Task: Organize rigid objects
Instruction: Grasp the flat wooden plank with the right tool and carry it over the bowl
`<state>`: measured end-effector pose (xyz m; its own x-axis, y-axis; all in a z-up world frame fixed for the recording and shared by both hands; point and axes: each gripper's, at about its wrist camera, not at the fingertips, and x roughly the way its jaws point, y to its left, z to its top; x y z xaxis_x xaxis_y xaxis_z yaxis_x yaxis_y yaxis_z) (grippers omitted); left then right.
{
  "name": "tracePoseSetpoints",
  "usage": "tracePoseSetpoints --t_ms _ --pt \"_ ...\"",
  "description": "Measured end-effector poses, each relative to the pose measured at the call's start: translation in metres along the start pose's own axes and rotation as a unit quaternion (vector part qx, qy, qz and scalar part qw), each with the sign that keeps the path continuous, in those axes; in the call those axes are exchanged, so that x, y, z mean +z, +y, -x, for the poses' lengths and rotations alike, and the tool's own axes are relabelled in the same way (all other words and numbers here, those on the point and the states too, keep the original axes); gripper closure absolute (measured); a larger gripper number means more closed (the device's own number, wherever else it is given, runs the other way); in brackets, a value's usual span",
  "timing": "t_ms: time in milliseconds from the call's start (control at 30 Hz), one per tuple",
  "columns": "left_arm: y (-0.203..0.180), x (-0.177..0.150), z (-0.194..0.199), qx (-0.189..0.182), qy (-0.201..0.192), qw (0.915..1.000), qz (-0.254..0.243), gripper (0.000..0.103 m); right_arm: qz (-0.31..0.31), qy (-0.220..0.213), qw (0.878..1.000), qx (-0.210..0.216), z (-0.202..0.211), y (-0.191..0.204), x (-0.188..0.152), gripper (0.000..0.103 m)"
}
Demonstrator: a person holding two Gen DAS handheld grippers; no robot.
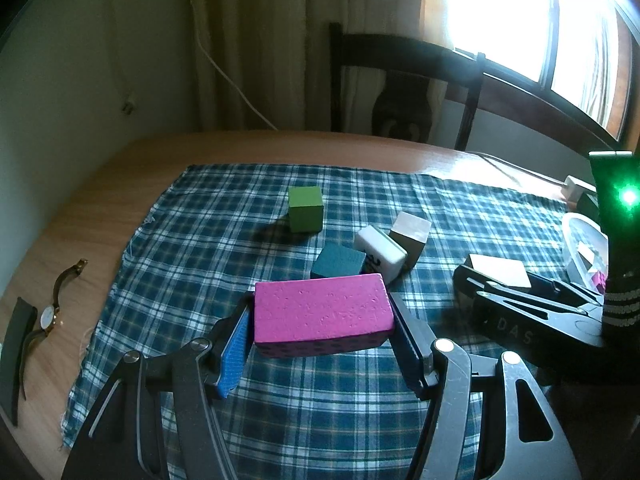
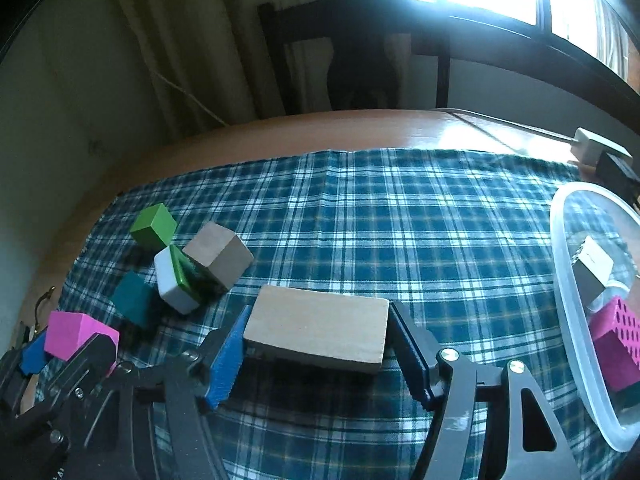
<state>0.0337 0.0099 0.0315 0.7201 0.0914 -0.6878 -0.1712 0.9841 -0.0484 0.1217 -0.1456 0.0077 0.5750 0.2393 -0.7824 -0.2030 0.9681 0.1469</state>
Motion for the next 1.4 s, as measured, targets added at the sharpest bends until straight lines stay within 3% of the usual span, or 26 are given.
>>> tracePoseSetpoints --t_ms 367,767,1400 --pt "-0.001 0.0 0.0 -0.001 -0.001 1.0 -0.002 0.039 0.001 -0.031 0.999 0.012 0.022 -0.001 -0.009 0.033" --pt "-0.005 0.0 0.002 -0.001 -0.003 0.9999 -0.011 0.039 -0.026 -0.086 0.996 -0.012 0.06 -0.029 -0.001 0.033" --pt "-0.012 -0.002 0.001 0.003 -0.002 0.9995 -0.031 0.039 -0.093 -0.115 0.988 -0.036 0.086 -0.072 -0.013 0.033"
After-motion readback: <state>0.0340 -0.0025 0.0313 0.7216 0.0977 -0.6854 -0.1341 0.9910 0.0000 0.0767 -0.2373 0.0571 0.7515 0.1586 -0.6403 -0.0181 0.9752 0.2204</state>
